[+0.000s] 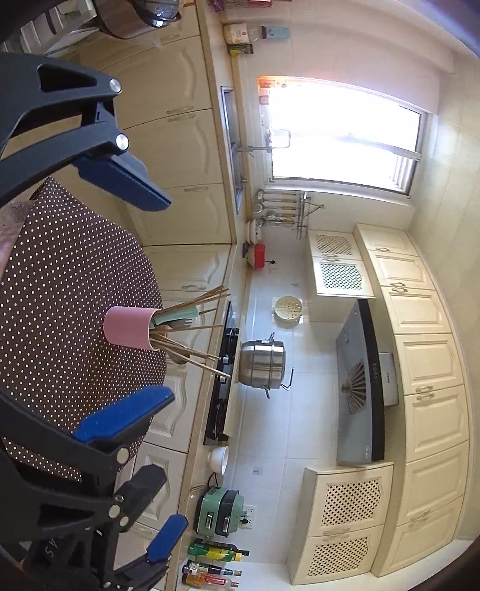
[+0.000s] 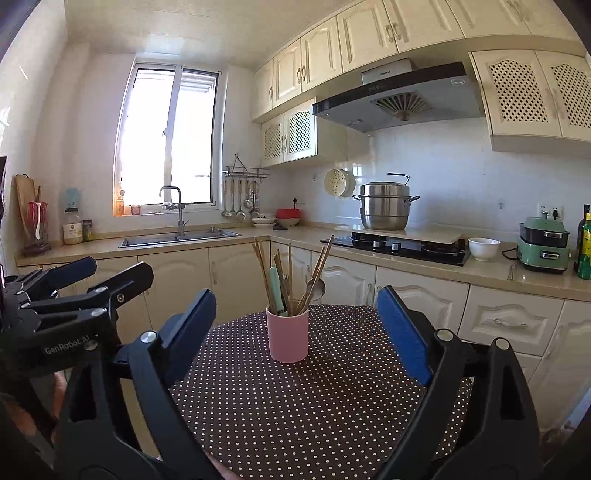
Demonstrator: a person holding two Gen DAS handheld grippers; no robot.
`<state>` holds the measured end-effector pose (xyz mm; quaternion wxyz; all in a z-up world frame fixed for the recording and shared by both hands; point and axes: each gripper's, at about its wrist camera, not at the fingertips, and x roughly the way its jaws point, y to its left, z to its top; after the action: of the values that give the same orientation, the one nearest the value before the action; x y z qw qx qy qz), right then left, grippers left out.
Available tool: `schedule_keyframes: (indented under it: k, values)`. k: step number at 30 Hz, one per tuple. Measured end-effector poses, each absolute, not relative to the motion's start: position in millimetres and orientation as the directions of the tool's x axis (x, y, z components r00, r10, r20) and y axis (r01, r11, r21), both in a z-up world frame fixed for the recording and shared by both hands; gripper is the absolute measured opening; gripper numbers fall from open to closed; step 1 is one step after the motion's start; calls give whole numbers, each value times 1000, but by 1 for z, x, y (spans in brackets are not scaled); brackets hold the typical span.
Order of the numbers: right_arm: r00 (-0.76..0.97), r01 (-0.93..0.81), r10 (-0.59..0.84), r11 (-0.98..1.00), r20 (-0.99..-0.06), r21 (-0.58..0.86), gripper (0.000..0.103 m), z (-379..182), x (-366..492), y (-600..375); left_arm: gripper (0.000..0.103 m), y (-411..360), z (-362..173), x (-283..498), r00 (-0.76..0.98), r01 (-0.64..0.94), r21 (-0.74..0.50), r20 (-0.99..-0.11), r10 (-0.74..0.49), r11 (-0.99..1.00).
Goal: Organize utensils
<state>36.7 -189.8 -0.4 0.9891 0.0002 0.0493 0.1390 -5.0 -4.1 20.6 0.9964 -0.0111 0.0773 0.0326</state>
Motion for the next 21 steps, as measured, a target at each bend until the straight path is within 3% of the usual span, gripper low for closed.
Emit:
schedule_keyframes:
  k: [21]
  values:
    - [964, -265, 265, 964, -20, -4, 92, 10, -3, -195, 97, -7, 27, -48, 993, -89, 10, -82, 89, 996]
